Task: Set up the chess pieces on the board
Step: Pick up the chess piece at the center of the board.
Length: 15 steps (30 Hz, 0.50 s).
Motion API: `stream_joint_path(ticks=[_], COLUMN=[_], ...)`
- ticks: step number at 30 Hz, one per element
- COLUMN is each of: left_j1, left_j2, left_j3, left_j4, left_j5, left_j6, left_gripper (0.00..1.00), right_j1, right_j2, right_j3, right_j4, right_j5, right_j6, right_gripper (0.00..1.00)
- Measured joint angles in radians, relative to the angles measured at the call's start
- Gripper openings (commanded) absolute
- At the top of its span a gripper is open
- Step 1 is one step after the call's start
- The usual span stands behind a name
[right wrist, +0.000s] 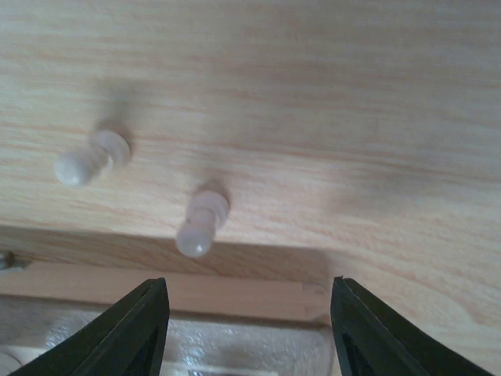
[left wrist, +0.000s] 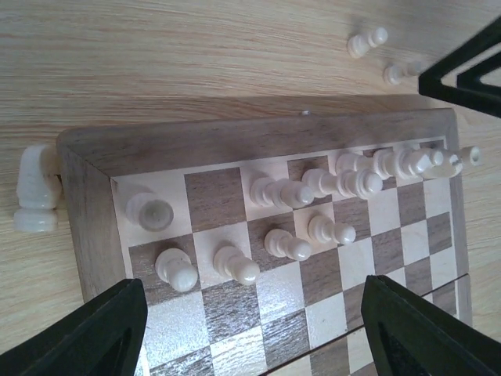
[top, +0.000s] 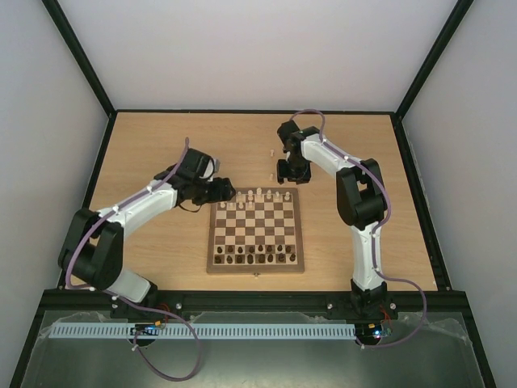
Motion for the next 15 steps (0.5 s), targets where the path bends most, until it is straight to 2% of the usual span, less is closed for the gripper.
stream_joint_path(ticks=[6,10,15], left_j1=[-0.01,-0.014,-0.016], left_j2=[-0.08,-0.113,-0.158], left_j3=[-0.046,-0.046,-0.048], left_j4=[0.066,0.085,0.087], left_j5=[-0.011,-0.021,-0.04], left_j6=[-0.006,-0.006,-0.016], left_gripper=[0.78,0.78,0.78], right_j1=[0.0,0.0,0.001], right_j2=[0.0,0.0,0.001], right_j3=[-0.001,-0.001,0.002], right_j4=[0.077,0.09,0.097], right_j5=[0.005,0.023,0.053], right_j6=[0.0,-0.002,-0.004], right_gripper=[0.56,0.48,0.45])
